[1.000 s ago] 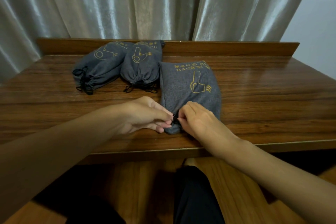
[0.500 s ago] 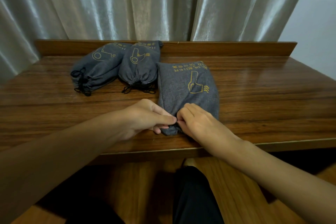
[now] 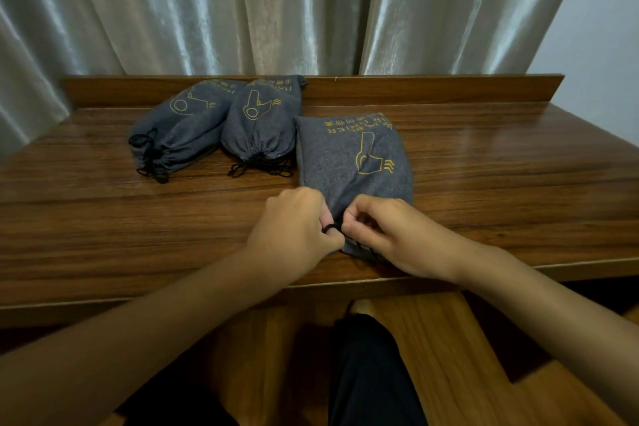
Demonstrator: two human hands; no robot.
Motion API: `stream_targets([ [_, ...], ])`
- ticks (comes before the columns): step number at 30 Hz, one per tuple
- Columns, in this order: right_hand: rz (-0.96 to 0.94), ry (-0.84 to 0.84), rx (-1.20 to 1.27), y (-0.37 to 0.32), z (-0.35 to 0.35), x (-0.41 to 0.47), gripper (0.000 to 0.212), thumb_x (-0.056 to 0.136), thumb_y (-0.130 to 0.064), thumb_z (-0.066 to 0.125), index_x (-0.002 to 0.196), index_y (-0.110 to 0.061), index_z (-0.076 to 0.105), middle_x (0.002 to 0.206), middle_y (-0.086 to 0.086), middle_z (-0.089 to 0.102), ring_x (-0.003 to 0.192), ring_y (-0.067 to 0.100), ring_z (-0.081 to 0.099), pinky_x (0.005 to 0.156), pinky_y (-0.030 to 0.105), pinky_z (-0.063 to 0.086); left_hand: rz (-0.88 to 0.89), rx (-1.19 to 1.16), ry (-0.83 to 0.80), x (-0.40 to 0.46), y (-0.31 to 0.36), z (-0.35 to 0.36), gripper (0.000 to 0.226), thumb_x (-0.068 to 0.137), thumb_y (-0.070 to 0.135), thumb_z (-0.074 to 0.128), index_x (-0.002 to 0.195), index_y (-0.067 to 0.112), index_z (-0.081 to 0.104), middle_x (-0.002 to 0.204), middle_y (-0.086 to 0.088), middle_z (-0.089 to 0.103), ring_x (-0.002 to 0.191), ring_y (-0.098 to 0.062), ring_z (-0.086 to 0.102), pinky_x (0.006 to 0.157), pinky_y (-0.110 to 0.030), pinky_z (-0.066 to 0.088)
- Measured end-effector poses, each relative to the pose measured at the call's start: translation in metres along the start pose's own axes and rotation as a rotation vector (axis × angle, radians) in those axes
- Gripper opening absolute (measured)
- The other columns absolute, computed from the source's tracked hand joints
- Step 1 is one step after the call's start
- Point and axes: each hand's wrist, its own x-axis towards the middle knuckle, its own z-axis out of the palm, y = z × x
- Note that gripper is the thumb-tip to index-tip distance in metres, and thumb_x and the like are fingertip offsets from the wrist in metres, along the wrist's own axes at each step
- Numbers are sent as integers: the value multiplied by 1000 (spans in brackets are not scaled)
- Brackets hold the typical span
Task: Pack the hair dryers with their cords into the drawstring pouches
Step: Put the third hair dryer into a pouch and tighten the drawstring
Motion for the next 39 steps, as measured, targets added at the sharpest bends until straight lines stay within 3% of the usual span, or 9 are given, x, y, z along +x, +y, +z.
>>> stream_targets([
  [5, 50, -50, 94, 0, -3, 4, 15, 99, -20, 56, 90, -10, 62, 69, -9, 57, 58, -2, 49, 57, 14, 36, -36, 1, 143, -5, 7, 13, 20, 79, 28, 67, 71, 27, 48, 89, 4, 58, 88, -22, 59, 75, -34, 45],
  [9, 79, 37, 227, 4, -4, 5, 11, 98, -13, 58, 87, -13, 61, 70, -4, 60, 58, -1, 51, 59, 15, 40, 31, -27, 178, -8, 4, 18, 3, 84, 26, 59, 83, 23, 57, 92, 3, 58, 87, -23, 59, 77, -38, 47],
  [16, 239, 228, 1214, 8, -5, 11, 16, 93, 2, 56, 108, -1, 61, 77, 7, 68, 67, 12, 62, 61, 15, 50, -129, -757, 115, -6, -23, 19, 18, 91, -4, 52, 87, 7, 66, 72, -7, 66, 53, -5, 57, 52, -16, 46],
  [21, 200, 184, 1378, 5, -6, 14, 32, 80, -5, 62, 112, -1, 63, 90, 11, 73, 79, 16, 67, 69, 19, 53, 66, -489, 119, -6, -36, 25, 18, 76, 12, 79, 85, 23, 68, 82, 3, 61, 58, -6, 56, 61, -19, 47],
  [24, 156, 207, 1266, 4, -8, 14, 32, 89, 10, 51, 117, 0, 61, 101, 16, 72, 88, 21, 69, 71, 22, 54, 34, -622, 120, -6, -38, 27, 12, 83, 11, 75, 79, 22, 71, 70, 9, 64, 51, 2, 53, 51, -11, 40],
  [27, 241, 335, 851, 3, 1, 15, 33, 86, 20, 51, 102, -6, 64, 88, 10, 66, 74, 14, 64, 62, 18, 50, -59, -822, 79, -6, -39, 26, 10, 91, 1, 63, 91, 8, 71, 68, 4, 65, 53, 2, 55, 45, -14, 40],
  [31, 233, 62, 527, 3, 14, 11, 16, 82, -2, 75, 82, -16, 67, 70, -5, 59, 64, 4, 51, 63, 16, 42, -101, -875, 82, -9, -36, 24, 12, 97, 4, 54, 103, -1, 62, 77, -7, 66, 57, 0, 59, 46, -18, 43],
  [36, 292, 204, 355, 2, 23, 14, 31, 73, -35, 85, 79, -10, 68, 62, -7, 62, 55, 1, 51, 57, 24, 43, -109, -798, 117, -10, -32, 26, 12, 102, 14, 44, 101, 7, 55, 73, 0, 63, 49, 5, 55, 47, -11, 41],
  [39, 245, 296, 314, 1, 28, 15, 27, 82, -26, 79, 73, -4, 66, 58, -5, 55, 56, 3, 47, 57, 27, 40, -135, -801, 132, -10, -32, 27, 17, 103, 14, 40, 93, 11, 53, 82, -2, 67, 51, 5, 55, 51, -9, 41],
])
